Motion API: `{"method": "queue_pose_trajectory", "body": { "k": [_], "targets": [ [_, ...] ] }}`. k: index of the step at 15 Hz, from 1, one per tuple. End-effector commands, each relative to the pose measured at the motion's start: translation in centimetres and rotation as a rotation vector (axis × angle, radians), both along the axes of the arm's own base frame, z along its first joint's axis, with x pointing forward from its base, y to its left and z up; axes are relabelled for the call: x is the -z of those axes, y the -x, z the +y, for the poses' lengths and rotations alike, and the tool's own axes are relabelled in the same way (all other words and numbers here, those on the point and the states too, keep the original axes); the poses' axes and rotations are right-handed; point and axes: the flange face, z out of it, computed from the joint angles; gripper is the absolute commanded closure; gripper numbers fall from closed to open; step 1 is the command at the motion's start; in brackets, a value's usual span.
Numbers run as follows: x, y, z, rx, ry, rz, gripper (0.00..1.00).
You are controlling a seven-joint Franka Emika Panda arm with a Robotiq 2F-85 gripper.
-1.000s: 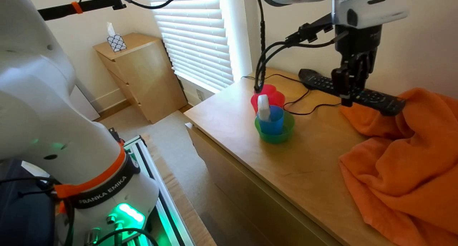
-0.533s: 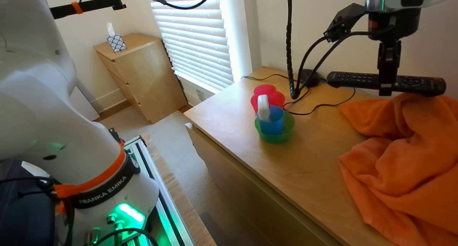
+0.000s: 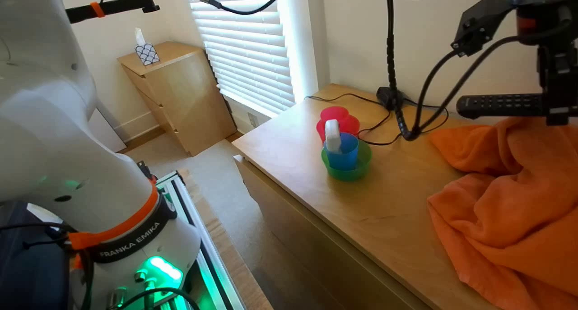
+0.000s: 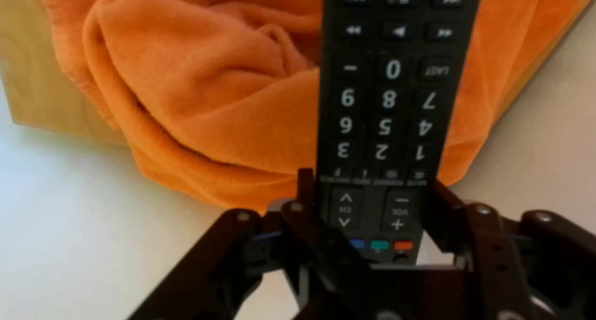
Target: Put the black remote on the orange cloth
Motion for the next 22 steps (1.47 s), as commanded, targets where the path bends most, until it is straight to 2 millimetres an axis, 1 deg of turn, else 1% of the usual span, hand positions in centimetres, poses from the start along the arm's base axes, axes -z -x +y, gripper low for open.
{"method": "queue_pose_trajectory", "body": {
  "k": [1,6,8,10,11,14,15,16,17,20,22],
  "targets": [
    [1.1,0.1,-2.8,-0.063,0.031,0.033,0.70],
    [5.0,-3.1,-2.8,-0.125,-0.005,0.051,0.70],
    [5.9,-4.4,-3.2,-0.126,0.003,0.065,0.70],
    [6.7,-4.5,-3.8,-0.148,0.048,0.136,0.70],
    [7.2,-4.3,-4.3,-0.164,0.115,0.179,0.70],
    [7.1,-3.6,-5.4,-0.211,0.210,0.226,0.70],
    [7.3,-3.4,-5.4,-0.222,0.212,0.240,0.59],
    [7.3,-3.2,-5.3,-0.244,0.194,0.243,0.20],
    [7.3,-3.1,-4.9,-0.257,0.172,0.247,0.19],
    [6.7,-2.9,-4.8,-0.286,0.171,0.256,0.00],
    [5.6,-2.5,-5.0,-0.288,0.178,0.237,0.00]
  ]
}}
